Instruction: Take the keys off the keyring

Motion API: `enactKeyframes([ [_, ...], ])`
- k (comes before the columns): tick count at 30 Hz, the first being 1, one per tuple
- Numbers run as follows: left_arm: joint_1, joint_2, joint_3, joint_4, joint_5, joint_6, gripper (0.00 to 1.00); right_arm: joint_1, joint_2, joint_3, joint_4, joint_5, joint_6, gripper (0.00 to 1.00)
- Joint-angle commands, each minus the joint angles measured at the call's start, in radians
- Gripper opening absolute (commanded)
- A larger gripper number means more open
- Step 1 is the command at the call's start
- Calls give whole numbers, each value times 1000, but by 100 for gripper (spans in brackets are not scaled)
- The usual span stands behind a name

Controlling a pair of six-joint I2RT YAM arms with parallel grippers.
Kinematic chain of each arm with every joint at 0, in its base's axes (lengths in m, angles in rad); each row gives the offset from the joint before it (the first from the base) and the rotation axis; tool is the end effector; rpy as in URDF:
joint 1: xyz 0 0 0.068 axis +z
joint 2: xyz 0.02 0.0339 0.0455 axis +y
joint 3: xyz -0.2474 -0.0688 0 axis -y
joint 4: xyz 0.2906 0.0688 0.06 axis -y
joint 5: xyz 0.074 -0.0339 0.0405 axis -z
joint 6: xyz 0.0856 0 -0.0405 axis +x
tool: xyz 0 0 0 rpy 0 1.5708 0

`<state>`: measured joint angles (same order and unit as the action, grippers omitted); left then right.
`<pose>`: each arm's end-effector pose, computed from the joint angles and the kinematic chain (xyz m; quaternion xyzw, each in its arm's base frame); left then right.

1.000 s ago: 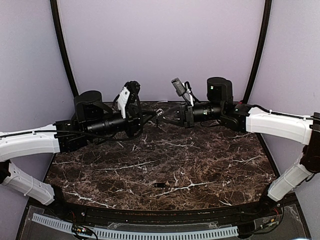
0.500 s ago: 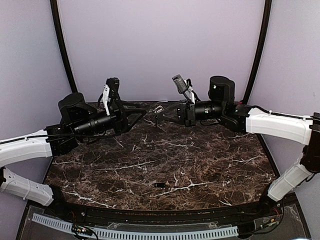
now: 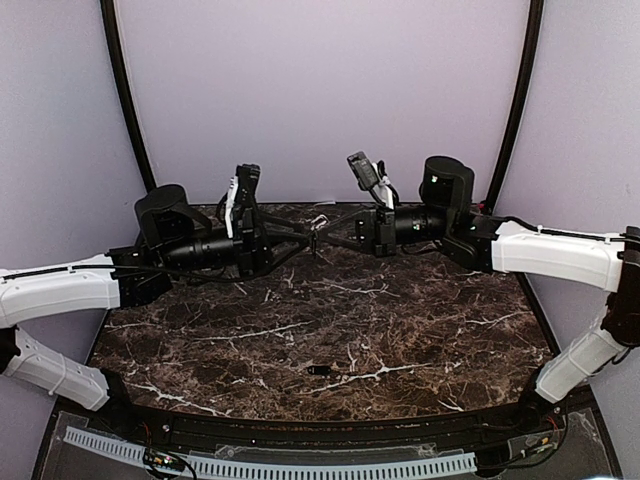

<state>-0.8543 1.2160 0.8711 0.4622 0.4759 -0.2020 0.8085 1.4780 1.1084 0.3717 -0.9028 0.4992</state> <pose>0.2179 -0.3100 0.3213 0.3738 0.5552 -0.5013 0.5484 0.2392 0.3478 0.3111 -0.4030 0.5805 0.6320 0.3182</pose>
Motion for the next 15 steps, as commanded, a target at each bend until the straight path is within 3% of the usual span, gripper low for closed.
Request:
enactKeyframes([
  [1, 6, 16, 50, 18, 43, 31, 44, -2, -27, 0, 51, -14, 11, 0],
  [15, 6, 54, 54, 64, 25, 49, 28, -2, -19, 1, 59, -24, 21, 0],
])
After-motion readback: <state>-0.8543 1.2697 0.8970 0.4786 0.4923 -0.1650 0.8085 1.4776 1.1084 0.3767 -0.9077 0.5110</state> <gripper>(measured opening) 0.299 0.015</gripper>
